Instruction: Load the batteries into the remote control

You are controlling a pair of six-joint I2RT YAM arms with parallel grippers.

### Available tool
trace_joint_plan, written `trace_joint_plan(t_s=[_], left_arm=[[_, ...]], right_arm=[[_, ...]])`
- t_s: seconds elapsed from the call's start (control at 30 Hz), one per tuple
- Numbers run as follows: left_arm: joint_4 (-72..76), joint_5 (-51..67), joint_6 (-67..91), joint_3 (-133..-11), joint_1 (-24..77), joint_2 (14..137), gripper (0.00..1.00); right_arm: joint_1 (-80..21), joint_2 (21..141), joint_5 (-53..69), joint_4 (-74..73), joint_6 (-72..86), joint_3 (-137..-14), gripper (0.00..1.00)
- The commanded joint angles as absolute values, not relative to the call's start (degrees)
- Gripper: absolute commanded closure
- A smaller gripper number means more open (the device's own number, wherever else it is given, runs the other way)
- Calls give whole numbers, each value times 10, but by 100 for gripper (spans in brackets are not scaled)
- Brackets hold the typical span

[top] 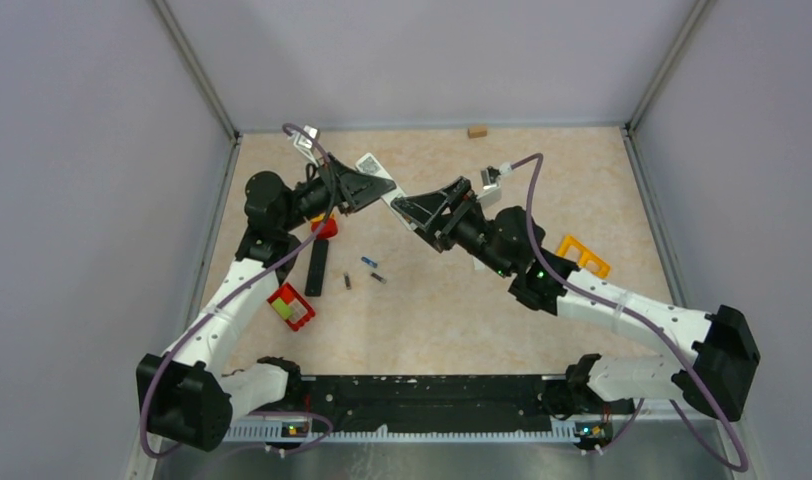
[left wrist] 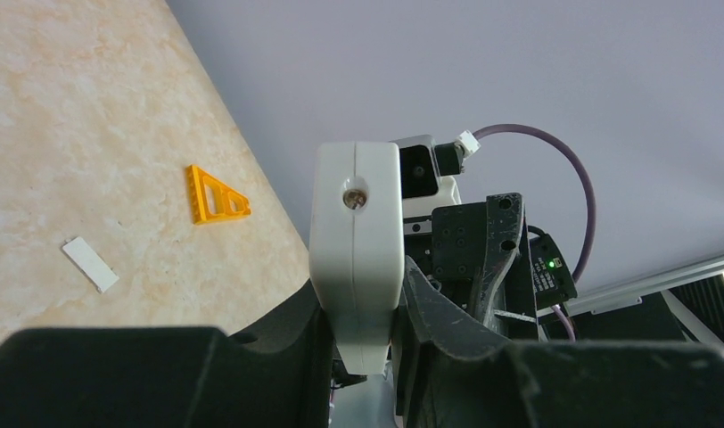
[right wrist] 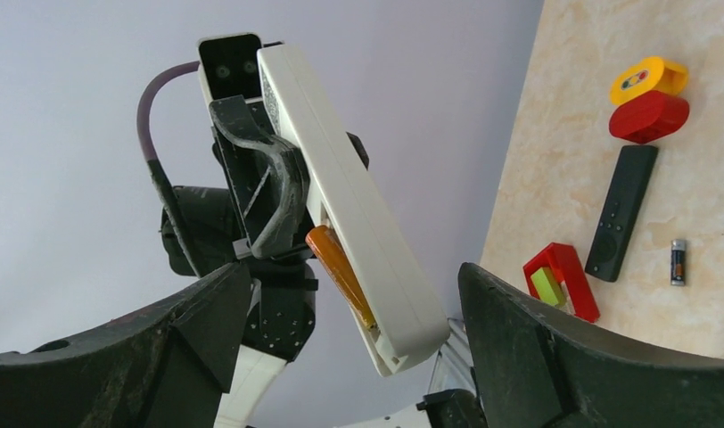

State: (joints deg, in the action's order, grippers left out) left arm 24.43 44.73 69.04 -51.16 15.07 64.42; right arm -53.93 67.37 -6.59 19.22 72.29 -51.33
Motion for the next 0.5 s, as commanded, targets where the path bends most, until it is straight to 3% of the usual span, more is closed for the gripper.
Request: trace_joint_plan(t_s=[0.0, 0.47], left_arm=[[290, 456, 688, -507, 148, 645, 100], [333, 493, 675, -493, 149, 645, 100]], right_arm=[[-529, 684, -37, 232, 744, -524, 16], [-516, 708, -13, 214, 752, -546, 25]])
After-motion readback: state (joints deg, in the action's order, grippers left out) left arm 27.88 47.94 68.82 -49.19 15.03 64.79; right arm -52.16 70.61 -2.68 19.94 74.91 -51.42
